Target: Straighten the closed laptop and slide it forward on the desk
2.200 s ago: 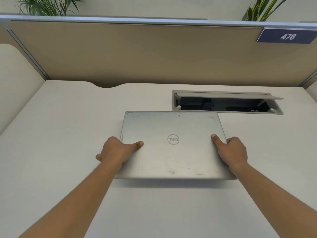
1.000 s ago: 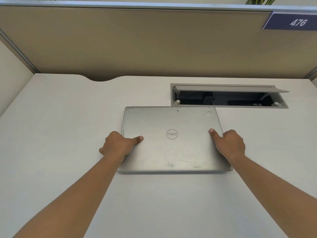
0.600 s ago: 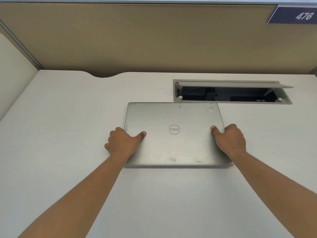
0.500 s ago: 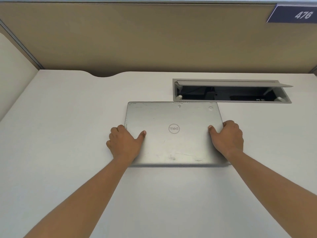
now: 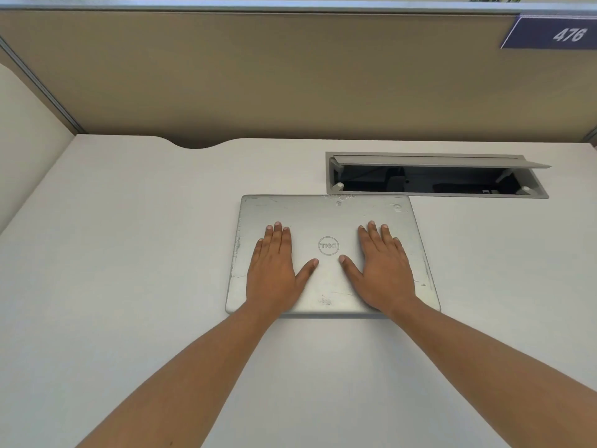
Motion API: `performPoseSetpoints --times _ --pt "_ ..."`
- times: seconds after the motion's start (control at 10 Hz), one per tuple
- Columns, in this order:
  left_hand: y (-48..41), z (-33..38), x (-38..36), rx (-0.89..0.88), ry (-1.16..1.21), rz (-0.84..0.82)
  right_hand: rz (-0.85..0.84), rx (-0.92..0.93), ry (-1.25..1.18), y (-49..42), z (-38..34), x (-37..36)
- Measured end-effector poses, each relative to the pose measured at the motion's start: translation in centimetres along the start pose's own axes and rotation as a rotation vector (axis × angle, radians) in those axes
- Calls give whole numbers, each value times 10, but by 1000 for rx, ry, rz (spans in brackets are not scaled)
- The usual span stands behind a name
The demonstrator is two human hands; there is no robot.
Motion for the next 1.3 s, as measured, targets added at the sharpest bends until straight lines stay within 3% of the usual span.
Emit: performPoseSetpoints --times 0.8,1.1,1.3 --pt "2 0 -5 2 -58 23 16 -5 16 2 -1 0" --pt "2 2 4 -11 -57 -64 -124 3 -77 16 3 15" --pt "3 15 40 -121 -212 -30 -227 -50 -265 74 20 44"
Point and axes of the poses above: each hand's wrist, its own y-axis away from the middle knuckle, its own x-axis out of the back of the hand, z = x × y, the point moved 5 cm from there along -y, towards the middle knuckle, and after that the axes turned 10 degrees about -x, right-handed, at the moved point
